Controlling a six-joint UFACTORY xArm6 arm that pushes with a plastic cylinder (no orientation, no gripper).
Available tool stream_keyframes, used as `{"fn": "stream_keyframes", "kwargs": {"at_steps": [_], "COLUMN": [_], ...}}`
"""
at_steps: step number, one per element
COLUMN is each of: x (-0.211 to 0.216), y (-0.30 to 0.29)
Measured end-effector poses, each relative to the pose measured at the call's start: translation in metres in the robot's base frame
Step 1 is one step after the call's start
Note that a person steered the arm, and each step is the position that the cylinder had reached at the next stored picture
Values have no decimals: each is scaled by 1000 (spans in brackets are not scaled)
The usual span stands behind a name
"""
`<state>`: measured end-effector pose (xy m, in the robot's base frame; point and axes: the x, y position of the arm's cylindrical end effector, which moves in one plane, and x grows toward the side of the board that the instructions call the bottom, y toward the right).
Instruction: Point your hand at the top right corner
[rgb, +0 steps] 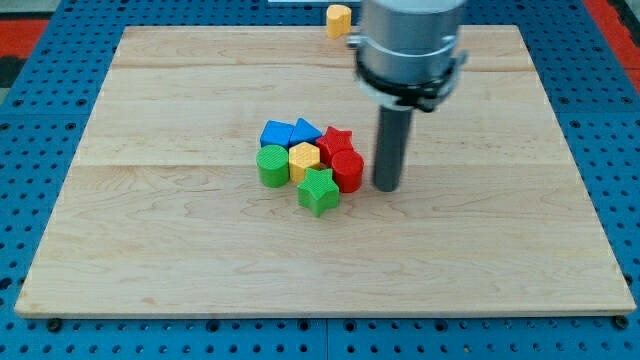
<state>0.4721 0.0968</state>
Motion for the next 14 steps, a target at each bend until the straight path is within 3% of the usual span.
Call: {"fn": "stream_keyframes", "kwargs": {"at_steps": [1, 3, 5, 6, 7, 9, 10, 11, 12, 13, 14], "x": [-63, -279, -281, -281, -281, -275, -270, -261, -259, -247, -249], "y": [87, 189, 182, 125, 118, -133, -290, -383, -389, -323, -218]}}
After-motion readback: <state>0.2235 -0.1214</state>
